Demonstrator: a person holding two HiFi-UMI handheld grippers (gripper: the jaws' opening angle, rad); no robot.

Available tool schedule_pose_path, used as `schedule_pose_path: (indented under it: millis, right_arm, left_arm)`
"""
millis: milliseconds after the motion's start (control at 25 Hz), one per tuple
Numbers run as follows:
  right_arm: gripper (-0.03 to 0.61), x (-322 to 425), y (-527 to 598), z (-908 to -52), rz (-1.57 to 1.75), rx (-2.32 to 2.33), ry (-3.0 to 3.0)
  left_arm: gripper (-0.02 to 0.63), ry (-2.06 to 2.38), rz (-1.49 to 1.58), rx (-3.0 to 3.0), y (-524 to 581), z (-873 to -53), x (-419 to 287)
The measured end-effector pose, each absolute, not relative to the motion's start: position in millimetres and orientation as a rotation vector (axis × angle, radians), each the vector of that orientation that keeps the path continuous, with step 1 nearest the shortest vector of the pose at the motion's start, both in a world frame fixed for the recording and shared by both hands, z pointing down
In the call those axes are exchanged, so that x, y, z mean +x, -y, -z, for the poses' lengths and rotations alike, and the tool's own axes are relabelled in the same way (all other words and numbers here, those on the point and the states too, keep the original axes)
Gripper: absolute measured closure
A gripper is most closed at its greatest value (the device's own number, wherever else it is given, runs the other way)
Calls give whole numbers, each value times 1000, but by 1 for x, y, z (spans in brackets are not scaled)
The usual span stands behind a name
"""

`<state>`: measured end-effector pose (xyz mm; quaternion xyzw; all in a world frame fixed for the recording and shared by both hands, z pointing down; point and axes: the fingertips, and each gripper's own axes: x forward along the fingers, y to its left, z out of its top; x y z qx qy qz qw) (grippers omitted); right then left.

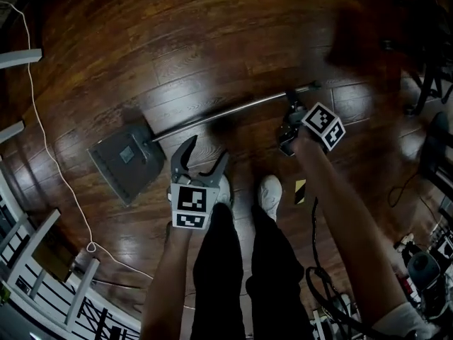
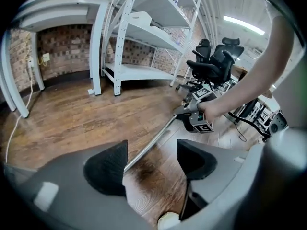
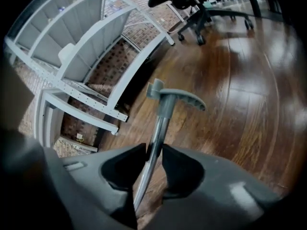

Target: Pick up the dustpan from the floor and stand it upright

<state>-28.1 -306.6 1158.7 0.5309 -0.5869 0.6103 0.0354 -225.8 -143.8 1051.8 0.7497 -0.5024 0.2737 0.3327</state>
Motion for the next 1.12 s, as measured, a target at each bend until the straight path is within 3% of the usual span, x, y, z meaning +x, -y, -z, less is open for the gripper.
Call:
schedule_pose_path:
  millis: [560, 920, 1120]
  right_arm:
    - [509, -132, 306, -815, -1118, 1373, 2286]
    - [509, -282, 214, -727, -471, 957, 2504]
    - [511, -355, 154, -718, -327, 694, 2545]
  left_arm:
    - [261, 1592, -418, 1889, 151, -786, -281]
    - [261, 1850, -279, 1700, 88, -718, -381]
    - [260, 1940, -259, 1594, 27, -707, -429]
